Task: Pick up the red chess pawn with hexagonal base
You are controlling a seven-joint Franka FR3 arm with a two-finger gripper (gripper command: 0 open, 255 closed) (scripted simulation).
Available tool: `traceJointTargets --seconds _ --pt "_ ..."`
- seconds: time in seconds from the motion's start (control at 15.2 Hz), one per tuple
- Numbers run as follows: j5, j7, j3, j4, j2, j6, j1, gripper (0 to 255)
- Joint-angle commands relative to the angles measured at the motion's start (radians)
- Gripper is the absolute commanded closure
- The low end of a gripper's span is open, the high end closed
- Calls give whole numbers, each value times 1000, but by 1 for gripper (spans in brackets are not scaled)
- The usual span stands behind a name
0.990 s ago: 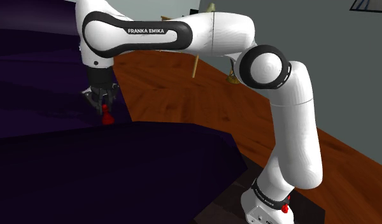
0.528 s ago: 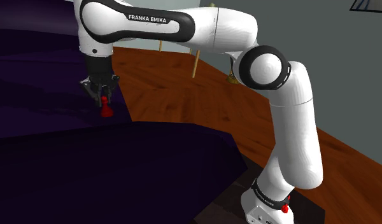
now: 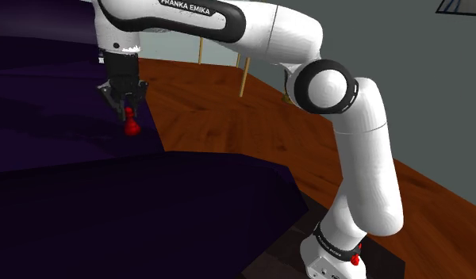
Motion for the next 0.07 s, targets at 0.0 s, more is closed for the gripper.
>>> traceJointTargets --seconds 0.0 --pt "-2 1 0 22 7 -16 4 255"
